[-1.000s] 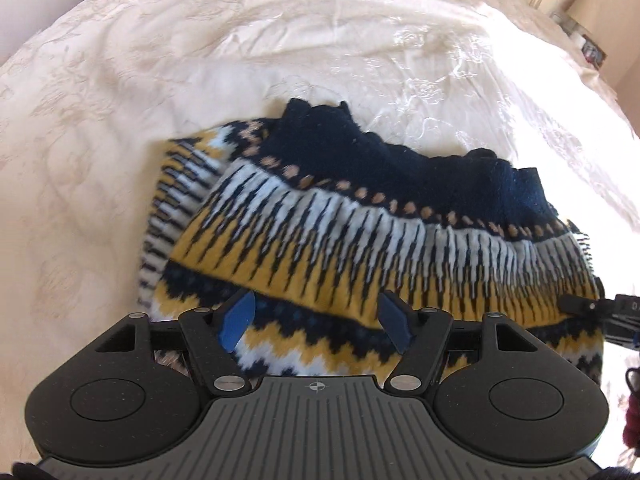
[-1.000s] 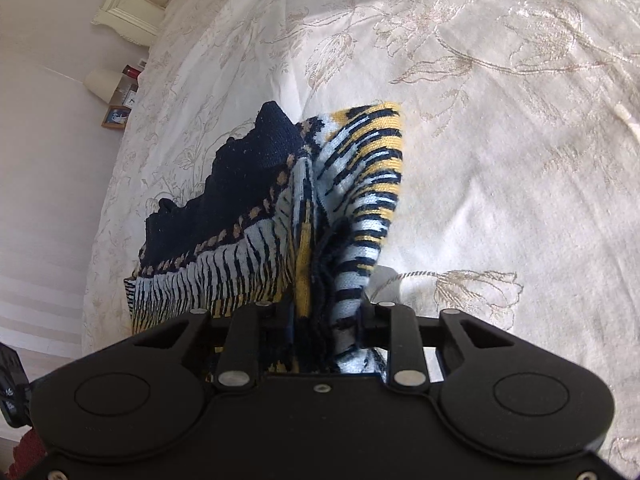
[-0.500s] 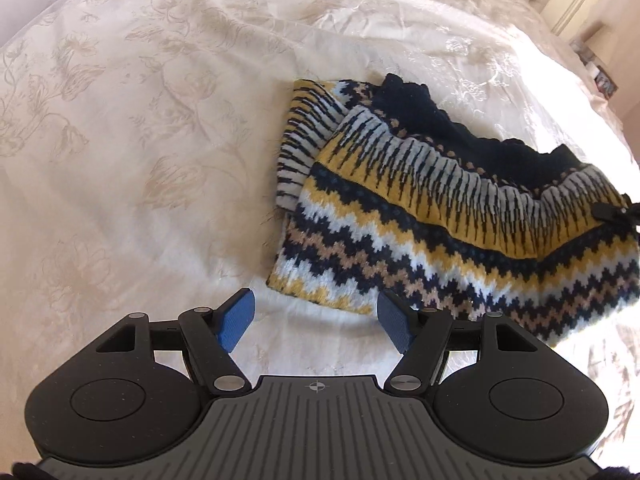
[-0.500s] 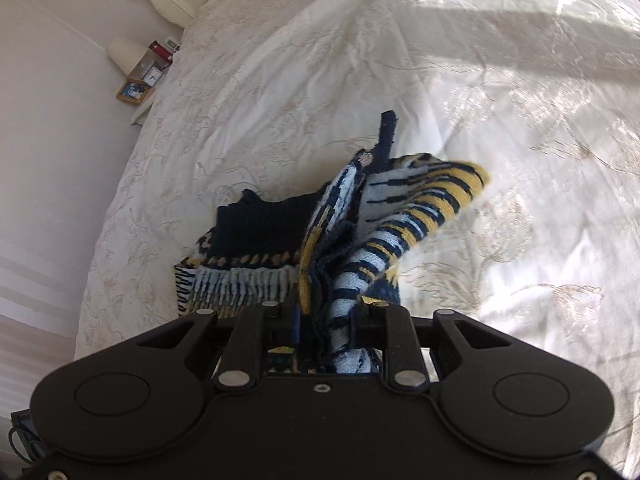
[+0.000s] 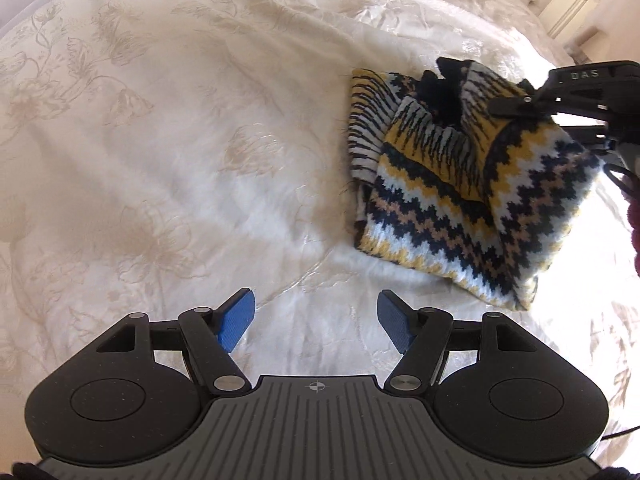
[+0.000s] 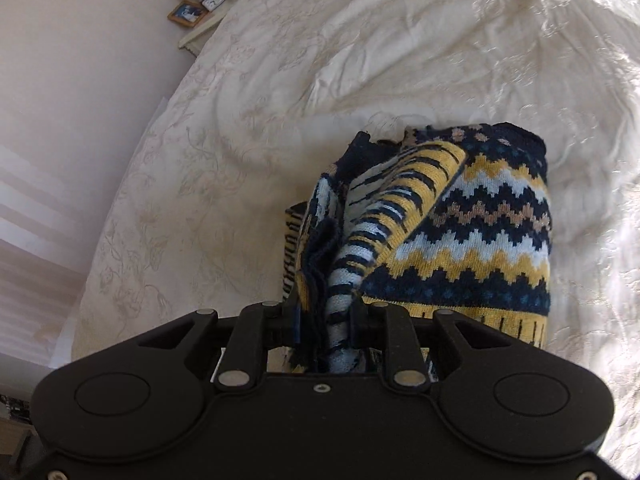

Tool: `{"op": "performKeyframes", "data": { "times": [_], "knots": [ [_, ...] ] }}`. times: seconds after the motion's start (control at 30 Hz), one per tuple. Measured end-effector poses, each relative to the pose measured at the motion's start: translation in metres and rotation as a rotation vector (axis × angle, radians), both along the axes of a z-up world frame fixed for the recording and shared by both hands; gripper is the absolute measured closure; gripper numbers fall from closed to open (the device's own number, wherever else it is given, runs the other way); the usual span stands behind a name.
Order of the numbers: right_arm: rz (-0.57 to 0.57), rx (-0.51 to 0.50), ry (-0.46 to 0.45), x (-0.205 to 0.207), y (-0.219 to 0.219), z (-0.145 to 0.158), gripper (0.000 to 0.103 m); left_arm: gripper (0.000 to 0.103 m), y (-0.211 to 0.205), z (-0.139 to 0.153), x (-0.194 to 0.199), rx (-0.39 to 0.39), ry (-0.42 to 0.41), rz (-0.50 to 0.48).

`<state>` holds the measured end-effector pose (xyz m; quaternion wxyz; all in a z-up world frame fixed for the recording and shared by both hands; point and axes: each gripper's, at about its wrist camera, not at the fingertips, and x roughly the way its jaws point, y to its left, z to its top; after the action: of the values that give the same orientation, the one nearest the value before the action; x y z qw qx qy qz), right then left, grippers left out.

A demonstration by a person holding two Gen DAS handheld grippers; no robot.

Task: Fold small clothes
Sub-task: 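Lift the side edge and fold it over the sweater with the right gripper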

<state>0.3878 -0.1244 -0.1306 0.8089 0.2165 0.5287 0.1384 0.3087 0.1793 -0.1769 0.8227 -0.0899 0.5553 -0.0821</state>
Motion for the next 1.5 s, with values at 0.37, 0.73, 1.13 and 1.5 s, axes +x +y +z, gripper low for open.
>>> {"op": "performKeyframes", "data": {
  "times": [0.37, 0.73, 1.13, 1.5],
  "knots": [
    [0.128, -0.036, 0.023, 0.01, 0.06, -0.022, 0.052, 0.036, 0.023, -0.006, 0.002, -0.001, 0.021, 0.019],
    [0.033, -0.014, -0.106, -0.017, -0.002, 0.015, 0.05, 0.036, -0.006, 0.031, 0.031, -0.027, -0.086, -0.051],
    [-0.095, -0.188, -0.042, -0.065, -0.059, -0.014, 0.047, 0.036, -0.09, 0.048, 0.079, 0.008, -0.234, -0.188],
    [0.087, -0.262, 0.094, -0.078, -0.022, -0.066, 0.035, 0.036, -0.058, -0.041, 0.089, 0.167, 0.017, -0.058]
  ]
}}
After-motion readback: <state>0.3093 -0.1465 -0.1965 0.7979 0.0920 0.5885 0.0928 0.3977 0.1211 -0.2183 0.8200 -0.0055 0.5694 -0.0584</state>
